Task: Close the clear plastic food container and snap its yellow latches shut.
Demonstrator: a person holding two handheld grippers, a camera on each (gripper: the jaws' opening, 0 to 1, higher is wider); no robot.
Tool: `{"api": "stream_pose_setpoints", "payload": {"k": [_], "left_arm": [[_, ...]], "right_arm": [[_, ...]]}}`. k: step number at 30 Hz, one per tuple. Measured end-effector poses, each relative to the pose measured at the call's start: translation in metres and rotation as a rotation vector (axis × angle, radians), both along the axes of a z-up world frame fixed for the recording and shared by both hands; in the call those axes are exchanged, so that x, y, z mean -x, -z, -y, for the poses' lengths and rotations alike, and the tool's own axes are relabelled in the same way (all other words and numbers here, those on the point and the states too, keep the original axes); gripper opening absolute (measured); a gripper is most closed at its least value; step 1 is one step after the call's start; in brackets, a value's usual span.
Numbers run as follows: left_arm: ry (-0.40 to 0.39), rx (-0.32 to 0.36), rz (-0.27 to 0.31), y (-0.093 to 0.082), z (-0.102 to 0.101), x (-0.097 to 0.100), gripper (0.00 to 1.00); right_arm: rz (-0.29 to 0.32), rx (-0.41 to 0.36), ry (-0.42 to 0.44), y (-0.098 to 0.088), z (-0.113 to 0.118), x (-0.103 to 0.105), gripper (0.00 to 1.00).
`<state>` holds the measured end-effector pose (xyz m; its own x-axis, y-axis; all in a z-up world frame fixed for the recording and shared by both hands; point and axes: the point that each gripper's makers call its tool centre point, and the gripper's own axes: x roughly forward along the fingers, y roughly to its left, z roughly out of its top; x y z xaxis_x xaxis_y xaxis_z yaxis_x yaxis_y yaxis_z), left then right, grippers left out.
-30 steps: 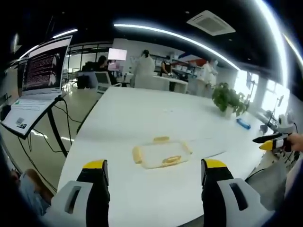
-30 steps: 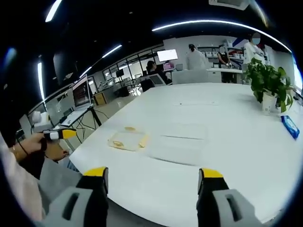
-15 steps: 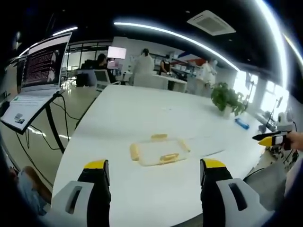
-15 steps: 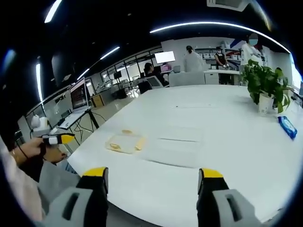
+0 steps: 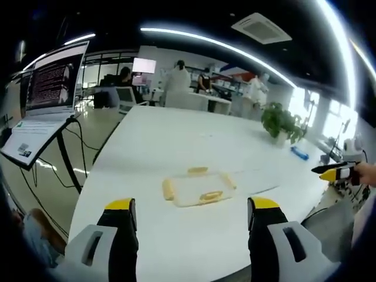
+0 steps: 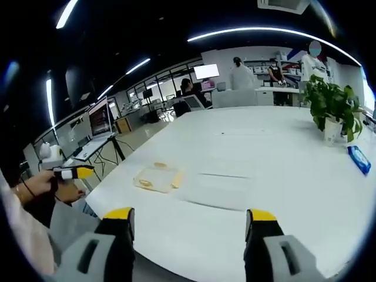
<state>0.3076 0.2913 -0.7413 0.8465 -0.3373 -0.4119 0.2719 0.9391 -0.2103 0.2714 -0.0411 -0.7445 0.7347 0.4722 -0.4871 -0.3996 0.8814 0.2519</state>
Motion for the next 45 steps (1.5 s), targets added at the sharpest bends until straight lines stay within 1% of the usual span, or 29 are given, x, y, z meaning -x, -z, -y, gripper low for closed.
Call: {"api": "stream_pose_setpoints", "payload": {"k": [8,21,31,33,35,36,38,42,44,45], "left_arm": [[0.002,-0.003,-0.012,0.000,0.001,0.002,0.75],[0.030,-0.009,-0.025,0.001,0.009,-0.001,0.74],[0.049,-0.021,-0.033,0.003,0.011,-0.002,0.74],[0.084,-0.039,-0.038,0.006,0.014,-0.001,0.74],[0.100,-0.062,-0.048,0.009,0.015,-0.001,0.75],[0.101,-0.071,-0.055,0.012,0.015,-0.002,0.75],[0.102,-0.077,-0.061,0.014,0.015,-0.003,0.76],[0.118,-0.110,-0.055,0.016,0.017,-0.006,0.76],[0.130,-0.106,-0.054,0.015,0.019,-0.008,0.75],[0.146,-0.099,-0.068,0.017,0.021,-0.008,0.75]], "right_arm": [[-0.022,-0.001,-0.013,0.007,-0.004,0.002,0.77],[-0.027,-0.005,-0.009,0.008,-0.005,0.003,0.77],[-0.033,-0.003,-0.009,0.010,-0.004,0.002,0.77],[-0.034,-0.002,-0.012,0.010,-0.004,0.002,0.77],[-0.041,0.009,-0.022,0.012,-0.005,0.003,0.77],[-0.051,0.026,-0.033,0.015,-0.005,0.003,0.77],[-0.049,0.045,-0.040,0.016,-0.004,0.002,0.78],[-0.050,0.039,-0.053,0.015,-0.007,-0.002,0.78],[-0.053,0.039,-0.063,0.016,-0.009,-0.005,0.78],[-0.058,0.041,-0.069,0.017,-0.011,-0.007,0.78]]}}
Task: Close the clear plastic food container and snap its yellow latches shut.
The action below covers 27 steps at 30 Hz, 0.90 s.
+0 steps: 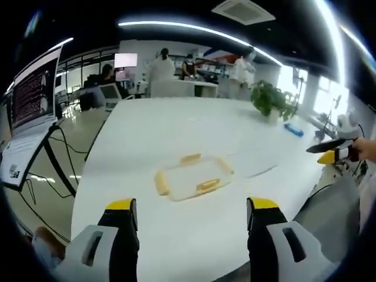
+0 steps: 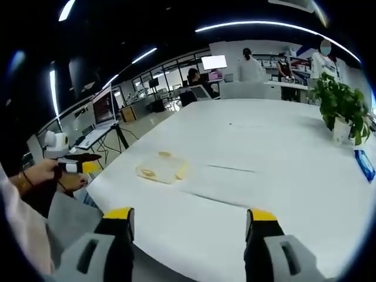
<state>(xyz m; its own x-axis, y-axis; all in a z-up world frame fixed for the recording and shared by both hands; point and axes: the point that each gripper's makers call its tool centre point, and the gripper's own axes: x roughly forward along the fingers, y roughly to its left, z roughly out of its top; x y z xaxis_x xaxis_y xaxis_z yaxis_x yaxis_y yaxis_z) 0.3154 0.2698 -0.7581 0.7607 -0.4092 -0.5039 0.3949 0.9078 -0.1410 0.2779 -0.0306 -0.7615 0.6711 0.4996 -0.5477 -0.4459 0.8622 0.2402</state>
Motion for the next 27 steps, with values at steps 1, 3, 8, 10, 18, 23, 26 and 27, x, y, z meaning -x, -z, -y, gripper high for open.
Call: {"api": "stream_pose_setpoints", "payload": {"k": [1,3,8,10,18,23,26,27], "left_arm": [[0.005,0.001,-0.004,0.000,0.001,-0.001,0.75],[0.020,-0.011,-0.004,0.002,0.001,-0.002,0.75],[0.077,-0.071,-0.015,0.009,-0.001,-0.009,0.75],[0.087,-0.083,-0.018,0.010,-0.002,-0.010,0.75],[0.141,-0.129,-0.028,0.018,-0.004,-0.025,0.74],[0.198,-0.168,-0.039,0.025,-0.001,-0.034,0.74],[0.233,-0.194,-0.045,0.029,0.002,-0.041,0.74],[0.242,-0.203,-0.049,0.031,0.003,-0.044,0.74]], "right_arm": [[-0.003,0.000,-0.005,0.001,-0.001,-0.001,0.78],[-0.007,0.000,-0.023,0.002,-0.005,-0.004,0.77],[-0.006,0.013,-0.079,0.002,-0.015,-0.012,0.77],[-0.005,0.018,-0.094,0.001,-0.017,-0.016,0.77],[0.003,0.041,-0.143,0.000,-0.023,-0.033,0.77],[0.012,0.058,-0.188,-0.001,-0.031,-0.045,0.77],[0.022,0.068,-0.215,-0.001,-0.038,-0.054,0.77],[0.027,0.070,-0.226,-0.002,-0.041,-0.058,0.77]]}}
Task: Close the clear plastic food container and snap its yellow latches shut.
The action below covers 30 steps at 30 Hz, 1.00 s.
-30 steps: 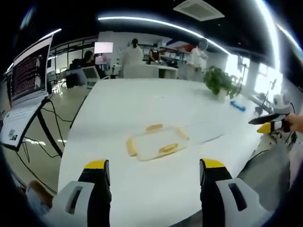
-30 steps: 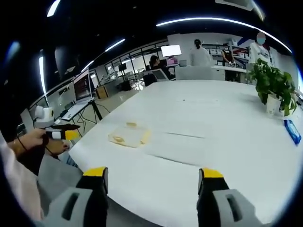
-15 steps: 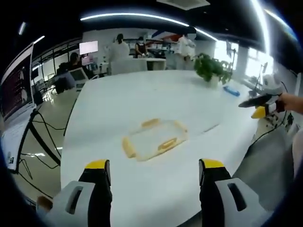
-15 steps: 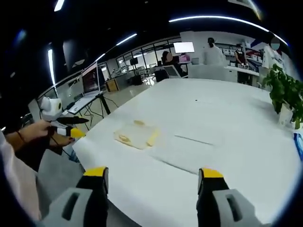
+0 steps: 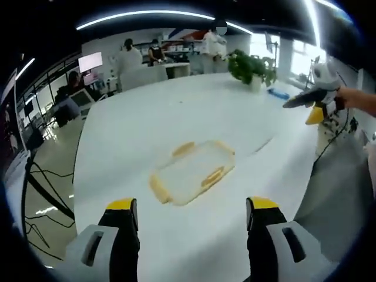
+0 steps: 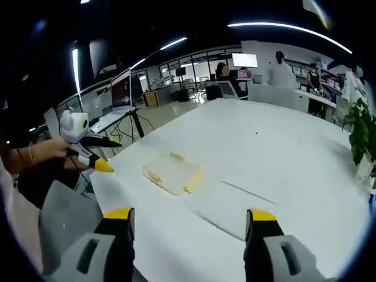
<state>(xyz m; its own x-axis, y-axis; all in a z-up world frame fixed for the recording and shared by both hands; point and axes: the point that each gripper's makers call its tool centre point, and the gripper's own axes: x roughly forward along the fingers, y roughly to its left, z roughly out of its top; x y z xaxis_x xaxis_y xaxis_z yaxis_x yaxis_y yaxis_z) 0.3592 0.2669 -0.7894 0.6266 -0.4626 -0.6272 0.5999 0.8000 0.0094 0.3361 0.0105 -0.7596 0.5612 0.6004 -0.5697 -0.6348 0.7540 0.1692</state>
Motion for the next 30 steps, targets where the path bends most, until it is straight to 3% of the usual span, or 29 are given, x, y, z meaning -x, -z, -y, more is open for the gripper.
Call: {"api": "stream_pose_setpoints", "payload": {"k": [8,10,12,16,21,25,30], "left_arm": [[0.065,-0.046,-0.018,0.010,0.009,-0.022,0.74],[0.088,-0.065,-0.020,0.012,0.010,-0.028,0.73],[0.109,-0.077,-0.016,0.014,0.010,-0.033,0.72],[0.105,-0.023,-0.020,0.011,0.013,-0.048,0.71],[0.211,0.006,-0.072,0.013,0.026,-0.054,0.73],[0.300,-0.077,-0.093,0.024,0.026,-0.055,0.74],[0.384,-0.217,-0.139,0.050,0.016,-0.053,0.74]], "right_arm": [[-0.010,0.015,-0.093,0.006,-0.026,-0.023,0.77],[-0.041,0.057,-0.136,0.015,-0.030,-0.024,0.76],[-0.031,0.074,-0.166,0.018,-0.037,-0.030,0.76],[-0.035,0.092,-0.215,0.022,-0.048,-0.041,0.76],[-0.016,0.133,-0.311,0.029,-0.064,-0.054,0.75],[-0.010,0.194,-0.420,0.037,-0.075,-0.061,0.76],[-0.015,0.233,-0.523,0.043,-0.092,-0.067,0.76]]}}
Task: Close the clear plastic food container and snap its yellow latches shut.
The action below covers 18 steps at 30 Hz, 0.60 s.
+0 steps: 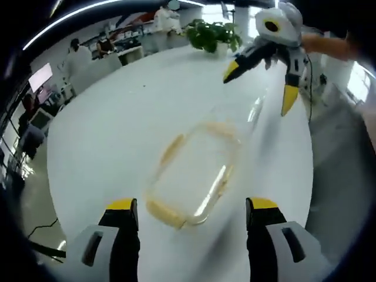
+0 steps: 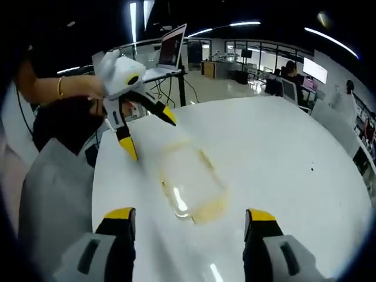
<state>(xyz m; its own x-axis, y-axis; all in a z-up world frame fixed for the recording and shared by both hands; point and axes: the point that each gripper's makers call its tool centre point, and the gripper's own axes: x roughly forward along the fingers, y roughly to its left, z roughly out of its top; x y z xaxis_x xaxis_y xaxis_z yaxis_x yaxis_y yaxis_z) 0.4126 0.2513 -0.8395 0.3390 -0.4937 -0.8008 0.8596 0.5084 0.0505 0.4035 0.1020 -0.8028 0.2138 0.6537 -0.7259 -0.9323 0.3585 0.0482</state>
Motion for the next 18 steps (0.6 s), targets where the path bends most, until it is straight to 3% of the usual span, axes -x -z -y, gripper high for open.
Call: {"api": "stream_pose_setpoints", "payload": {"k": [6,9,12,18], "left_arm": [[0.026,-0.002,-0.028,0.007,0.000,-0.003,0.74],[0.061,0.017,-0.052,0.004,0.007,-0.004,0.74],[0.126,-0.029,-0.065,0.008,0.006,-0.005,0.75],[0.133,-0.048,-0.089,0.017,0.006,-0.017,0.74]], "right_arm": [[-0.085,0.042,-0.060,0.008,-0.014,-0.002,0.75],[-0.076,0.088,-0.084,0.017,-0.014,-0.011,0.75],[-0.098,0.124,-0.119,0.026,-0.016,-0.013,0.75],[-0.104,0.201,-0.155,0.043,-0.018,-0.020,0.75]]}}
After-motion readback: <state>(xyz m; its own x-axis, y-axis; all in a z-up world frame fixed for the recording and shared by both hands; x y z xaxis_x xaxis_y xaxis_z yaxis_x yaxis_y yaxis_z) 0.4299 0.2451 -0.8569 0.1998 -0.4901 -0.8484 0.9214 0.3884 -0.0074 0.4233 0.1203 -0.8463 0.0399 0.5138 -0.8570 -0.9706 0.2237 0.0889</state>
